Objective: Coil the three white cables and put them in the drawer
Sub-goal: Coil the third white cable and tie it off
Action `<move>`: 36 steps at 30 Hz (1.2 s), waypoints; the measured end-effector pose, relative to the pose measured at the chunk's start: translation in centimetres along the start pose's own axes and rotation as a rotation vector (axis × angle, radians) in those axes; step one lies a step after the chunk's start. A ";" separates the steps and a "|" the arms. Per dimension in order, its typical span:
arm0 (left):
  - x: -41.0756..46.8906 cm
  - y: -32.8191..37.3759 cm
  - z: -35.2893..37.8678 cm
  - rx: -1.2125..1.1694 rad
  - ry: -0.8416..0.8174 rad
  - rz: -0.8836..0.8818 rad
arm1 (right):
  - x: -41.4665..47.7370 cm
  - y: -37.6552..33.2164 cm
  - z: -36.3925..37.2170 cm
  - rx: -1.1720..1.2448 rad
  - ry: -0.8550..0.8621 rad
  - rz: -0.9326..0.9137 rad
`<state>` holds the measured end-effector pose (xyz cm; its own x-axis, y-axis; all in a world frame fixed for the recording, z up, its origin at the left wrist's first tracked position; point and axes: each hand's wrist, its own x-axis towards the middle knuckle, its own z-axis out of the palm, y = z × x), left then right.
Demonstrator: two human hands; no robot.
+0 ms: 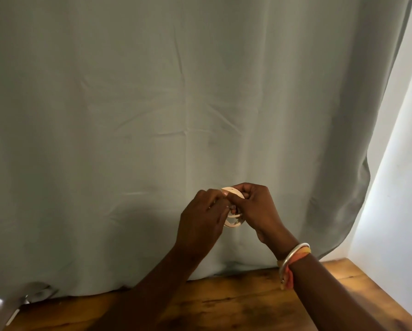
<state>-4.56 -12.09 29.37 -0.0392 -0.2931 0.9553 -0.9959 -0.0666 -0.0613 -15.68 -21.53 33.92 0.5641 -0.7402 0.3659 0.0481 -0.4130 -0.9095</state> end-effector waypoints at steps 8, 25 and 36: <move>0.5 -1.3 0.2 0.080 -0.083 0.327 | -0.3 0.0 -0.1 0.136 0.022 0.035; 0.6 -2.2 0.3 -0.020 -0.098 0.398 | 0.1 -0.7 0.6 0.075 0.080 0.071; 1.3 -2.1 -0.3 -0.065 -0.133 0.503 | -0.5 -0.6 1.0 0.099 0.143 0.063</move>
<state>-2.55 -12.07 30.76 -0.5074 -0.3922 0.7673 -0.8598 0.1715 -0.4809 -15.17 -20.42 34.07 0.4458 -0.8338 0.3255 0.1015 -0.3143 -0.9439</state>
